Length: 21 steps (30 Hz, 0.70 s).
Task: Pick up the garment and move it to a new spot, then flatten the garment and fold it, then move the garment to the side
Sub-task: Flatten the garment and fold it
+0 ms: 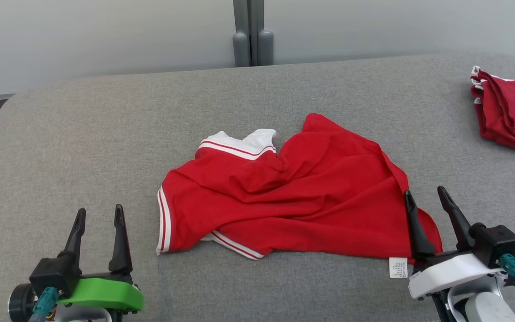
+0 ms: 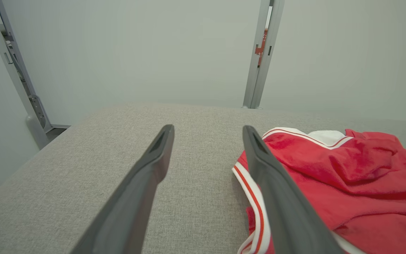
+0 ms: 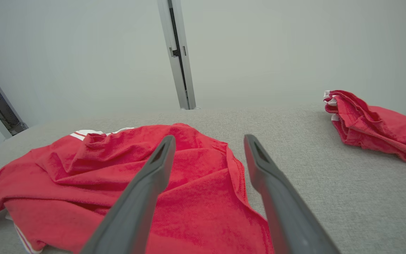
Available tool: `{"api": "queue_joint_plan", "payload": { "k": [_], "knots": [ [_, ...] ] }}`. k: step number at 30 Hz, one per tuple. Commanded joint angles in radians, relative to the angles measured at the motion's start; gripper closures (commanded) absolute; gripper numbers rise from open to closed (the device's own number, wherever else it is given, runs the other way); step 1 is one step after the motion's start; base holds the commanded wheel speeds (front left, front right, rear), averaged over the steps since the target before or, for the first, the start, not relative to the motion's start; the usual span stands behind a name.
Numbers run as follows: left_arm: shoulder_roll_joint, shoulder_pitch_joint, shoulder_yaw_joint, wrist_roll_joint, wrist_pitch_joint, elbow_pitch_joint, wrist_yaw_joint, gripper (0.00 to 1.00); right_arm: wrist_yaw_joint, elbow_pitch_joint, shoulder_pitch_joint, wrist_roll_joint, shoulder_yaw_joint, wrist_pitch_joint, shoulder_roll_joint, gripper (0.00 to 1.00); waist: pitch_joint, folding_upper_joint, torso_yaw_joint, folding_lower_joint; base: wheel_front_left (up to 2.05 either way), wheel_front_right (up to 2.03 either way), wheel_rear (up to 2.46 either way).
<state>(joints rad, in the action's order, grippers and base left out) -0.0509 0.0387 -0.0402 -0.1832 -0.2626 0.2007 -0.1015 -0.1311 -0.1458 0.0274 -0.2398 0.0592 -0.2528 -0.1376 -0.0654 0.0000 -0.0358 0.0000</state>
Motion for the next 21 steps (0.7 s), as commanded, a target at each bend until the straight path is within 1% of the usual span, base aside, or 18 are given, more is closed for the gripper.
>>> {"api": "queue_joint_plan", "payload": {
  "k": [1, 4, 11, 16, 21],
  "knots": [
    [0.0, -0.014, 0.001, 0.006, -0.003, 0.006, -0.003, 0.0, 0.001, 0.005, 0.011, 0.01, 0.006, -0.007, 0.005, 0.0, 0.003, 0.0, 0.0, 0.0, 0.0, 0.0, 0.0],
    [-0.003, 0.004, 0.024, 0.019, -0.003, 0.018, -0.012, 0.0, 0.001, 0.003, 0.016, 0.022, 0.022, -0.01, 0.017, 0.0, 0.002, 0.0, 0.001, 0.0, 0.0, 0.0, 0.0],
    [-0.045, 0.101, 0.083, 0.042, -0.002, 0.069, -0.023, 0.0, 0.001, -0.01, 0.037, 0.031, 0.038, -0.013, 0.017, 0.0, -0.027, 0.0, 0.017, 0.0, 0.0, 0.0, 0.0],
    [-0.073, 0.186, 0.134, 0.024, 0.0, 0.177, -0.028, 0.0, 0.001, -0.025, 0.052, 0.036, 0.034, -0.012, 0.023, 0.0, -0.064, 0.0, 0.041, 0.0, 0.0, 0.0, 0.0],
    [-0.094, 0.259, 0.186, -0.008, 0.036, 0.303, -0.029, 0.0, 0.001, -0.034, 0.075, 0.041, 0.033, -0.012, 0.029, 0.0, -0.105, 0.0, 0.069, 0.0, 0.0, 0.0, 0.0]
  ]
}}
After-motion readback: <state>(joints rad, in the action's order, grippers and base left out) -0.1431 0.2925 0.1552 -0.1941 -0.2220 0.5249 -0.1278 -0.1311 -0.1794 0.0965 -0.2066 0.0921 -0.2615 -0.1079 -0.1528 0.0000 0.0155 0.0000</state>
